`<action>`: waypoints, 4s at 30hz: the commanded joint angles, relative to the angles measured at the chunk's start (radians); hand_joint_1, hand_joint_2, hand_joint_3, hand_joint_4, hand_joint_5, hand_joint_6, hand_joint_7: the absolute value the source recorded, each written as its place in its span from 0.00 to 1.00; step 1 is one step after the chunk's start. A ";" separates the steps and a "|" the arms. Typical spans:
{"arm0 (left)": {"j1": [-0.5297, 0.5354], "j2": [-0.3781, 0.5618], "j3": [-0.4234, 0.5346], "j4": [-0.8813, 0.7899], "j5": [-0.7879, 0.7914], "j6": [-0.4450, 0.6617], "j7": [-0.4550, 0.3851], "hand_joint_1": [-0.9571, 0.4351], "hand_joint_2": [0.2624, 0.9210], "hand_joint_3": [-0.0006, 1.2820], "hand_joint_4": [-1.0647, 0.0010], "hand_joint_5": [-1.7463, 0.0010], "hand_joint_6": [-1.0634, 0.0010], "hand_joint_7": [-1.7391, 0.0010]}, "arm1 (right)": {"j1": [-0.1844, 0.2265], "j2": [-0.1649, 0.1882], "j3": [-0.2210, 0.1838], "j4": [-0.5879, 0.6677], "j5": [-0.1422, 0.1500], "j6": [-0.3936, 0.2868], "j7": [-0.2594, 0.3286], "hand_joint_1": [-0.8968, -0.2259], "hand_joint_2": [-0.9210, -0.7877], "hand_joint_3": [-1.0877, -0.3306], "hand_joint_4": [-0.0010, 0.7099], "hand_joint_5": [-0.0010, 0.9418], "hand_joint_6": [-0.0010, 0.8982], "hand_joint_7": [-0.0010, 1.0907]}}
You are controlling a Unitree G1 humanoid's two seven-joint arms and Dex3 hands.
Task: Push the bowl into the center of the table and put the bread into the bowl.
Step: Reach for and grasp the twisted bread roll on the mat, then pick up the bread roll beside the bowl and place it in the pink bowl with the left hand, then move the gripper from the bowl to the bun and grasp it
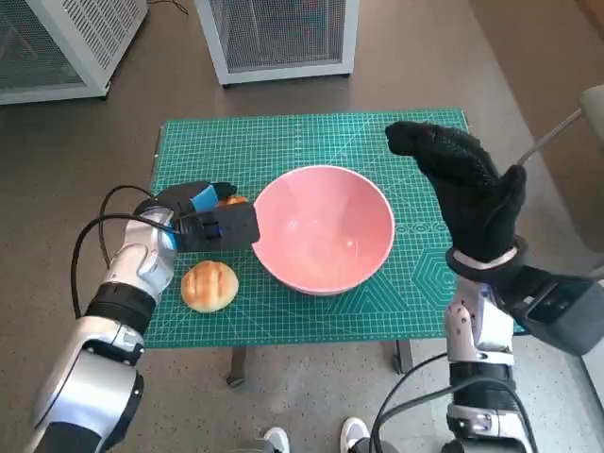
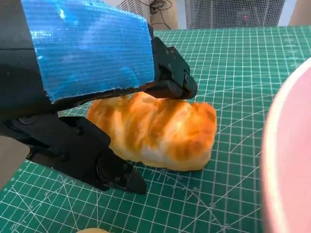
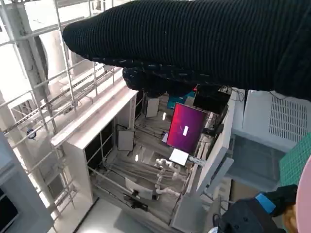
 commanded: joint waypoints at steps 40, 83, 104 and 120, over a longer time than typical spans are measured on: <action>0.153 0.166 0.193 -0.633 -0.062 -0.068 0.107 0.69 1.00 0.05 0.32 0.36 0.42 0.32 | 0.038 0.011 0.007 -0.001 0.011 0.009 0.017 0.64 0.00 0.83 0.50 0.00 0.00 0.56; 0.357 0.010 0.121 -1.051 0.026 -0.140 -0.008 0.69 1.00 0.10 0.41 0.32 0.49 0.26 | 0.062 0.002 0.005 -0.022 0.031 0.029 0.033 0.63 0.00 0.83 0.50 0.00 0.00 0.56; 0.437 0.054 0.132 -1.175 0.112 -0.086 -0.092 0.29 1.00 0.02 0.71 1.00 0.69 0.95 | 0.072 0.007 0.009 -0.040 0.022 0.044 0.017 0.62 0.00 0.84 0.51 0.00 0.00 0.56; 0.574 0.138 0.294 -1.442 0.056 -0.023 -0.231 0.29 0.98 0.00 0.71 1.00 0.72 0.97 | 0.081 0.012 0.022 -0.063 0.018 0.054 0.001 0.64 0.00 0.83 0.51 0.00 0.00 0.57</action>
